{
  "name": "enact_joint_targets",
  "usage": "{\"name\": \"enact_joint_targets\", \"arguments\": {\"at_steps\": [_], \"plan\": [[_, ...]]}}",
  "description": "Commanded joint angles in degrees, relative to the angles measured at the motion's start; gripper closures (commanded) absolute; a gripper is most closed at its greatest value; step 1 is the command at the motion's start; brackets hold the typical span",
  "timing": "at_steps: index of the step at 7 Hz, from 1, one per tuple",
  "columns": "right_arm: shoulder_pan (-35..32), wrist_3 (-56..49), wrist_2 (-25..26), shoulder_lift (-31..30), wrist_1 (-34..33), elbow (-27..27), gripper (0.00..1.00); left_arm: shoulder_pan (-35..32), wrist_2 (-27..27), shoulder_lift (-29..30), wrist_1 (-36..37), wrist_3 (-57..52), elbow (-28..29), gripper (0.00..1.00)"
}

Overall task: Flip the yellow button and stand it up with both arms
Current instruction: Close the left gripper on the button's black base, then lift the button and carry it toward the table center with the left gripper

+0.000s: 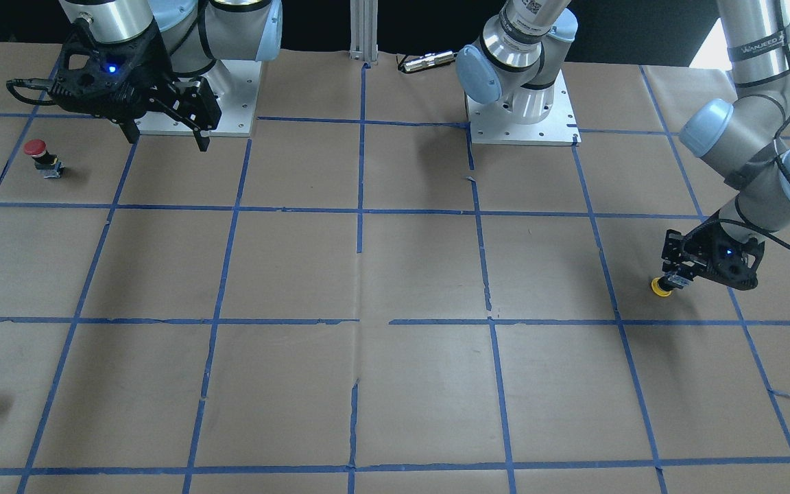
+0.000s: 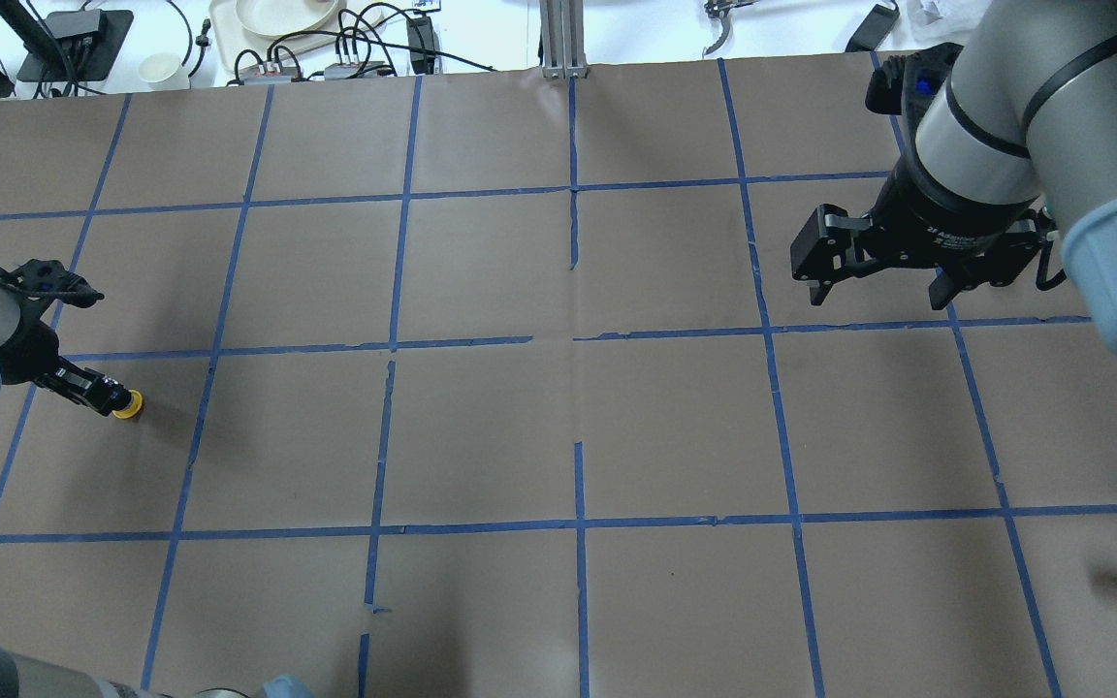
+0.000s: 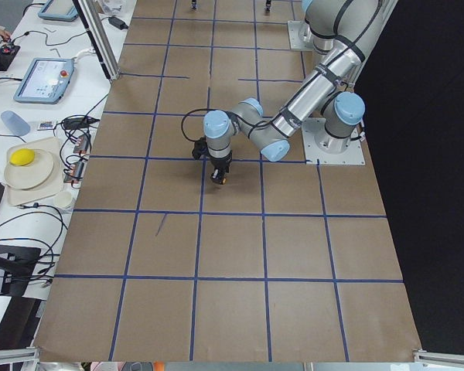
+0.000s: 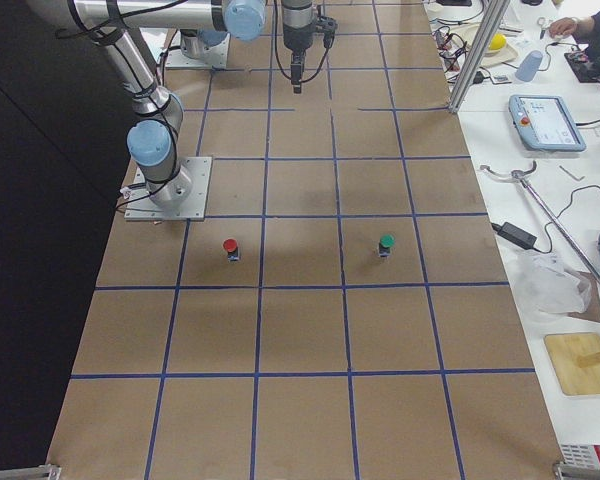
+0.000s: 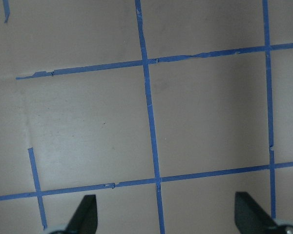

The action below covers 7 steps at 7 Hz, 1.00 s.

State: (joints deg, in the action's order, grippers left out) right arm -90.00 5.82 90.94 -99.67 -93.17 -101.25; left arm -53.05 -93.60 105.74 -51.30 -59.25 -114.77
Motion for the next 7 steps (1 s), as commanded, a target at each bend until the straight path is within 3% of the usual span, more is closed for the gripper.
{"name": "enact_joint_targets", "arguments": {"at_steps": [1, 2, 3, 5, 6, 7], "plan": [[0.0, 0.2, -0.2, 0.0, 0.3, 0.0, 0.0, -0.8, 5.2, -3.1, -6.0, 0.1, 0.7, 0.74], [0.0, 0.0, -0.1, 0.0, 0.4, 0.0, 0.0, -1.1, 6.1, -4.6, -8.6, 0.5, 0.9, 0.74], [0.0, -0.3, -0.4, 0.6, 0.5, -0.1, 0.0, -2.4, 10.9, -6.9, -13.7, 1.7, 1.2, 0.74], [0.2, 0.4, -0.9, 0.6, -0.4, 0.0, 0.0, -5.9, 26.4, -11.4, -29.7, 9.0, 2.0, 0.76], [0.3, 2.2, -4.3, 0.7, 0.2, 0.8, 0.0, -6.1, 35.6, -12.8, -38.7, 10.3, 1.8, 0.78], [1.0, 11.7, -8.7, 0.8, 1.5, 1.0, 0.0, -6.4, 44.6, -13.7, -47.1, 10.3, 1.3, 0.78]]}}
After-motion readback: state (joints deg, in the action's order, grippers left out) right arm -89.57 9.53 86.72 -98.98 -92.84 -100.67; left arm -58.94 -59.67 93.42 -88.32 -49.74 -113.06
